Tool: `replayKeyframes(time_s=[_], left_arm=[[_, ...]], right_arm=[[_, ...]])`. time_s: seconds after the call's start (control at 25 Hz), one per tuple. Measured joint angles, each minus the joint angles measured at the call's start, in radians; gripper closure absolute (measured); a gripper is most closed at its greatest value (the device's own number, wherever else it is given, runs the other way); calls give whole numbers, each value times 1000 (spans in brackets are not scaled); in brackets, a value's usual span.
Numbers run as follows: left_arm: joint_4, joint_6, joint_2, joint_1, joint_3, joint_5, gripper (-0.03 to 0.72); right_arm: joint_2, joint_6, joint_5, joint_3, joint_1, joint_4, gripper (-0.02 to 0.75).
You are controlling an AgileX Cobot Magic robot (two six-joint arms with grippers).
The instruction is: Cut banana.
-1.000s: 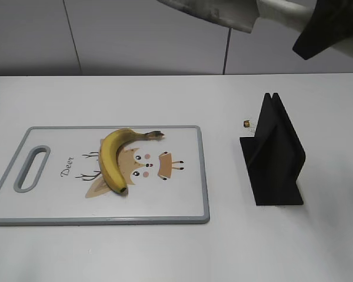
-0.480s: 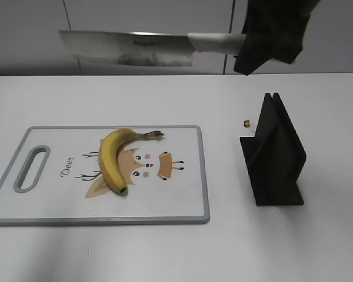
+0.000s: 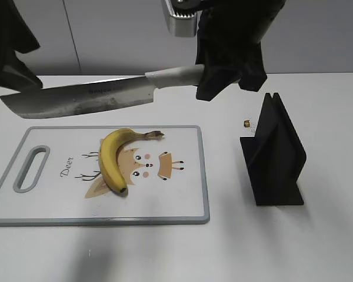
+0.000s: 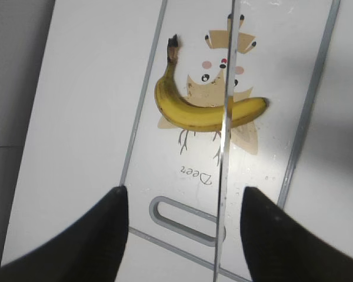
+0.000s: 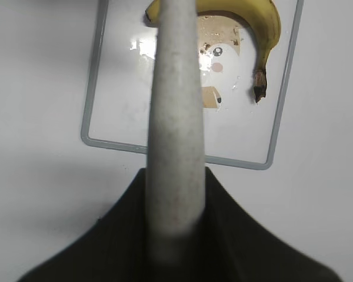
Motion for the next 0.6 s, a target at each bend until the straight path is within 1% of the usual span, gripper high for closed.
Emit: replayKeyframes(time_s=[0.24,0.44,0.6], left_arm=[[21,2,97,-3,-2,4,111],[50,3,137,-2,-3,6,143],[35,4,168,30,-3,7,150]], right_arm=[[31,-7,-23,-1,1,5,578],[62,-7,-27,-1,1,6,578],[71,-7,-31,-1,1,6,578]])
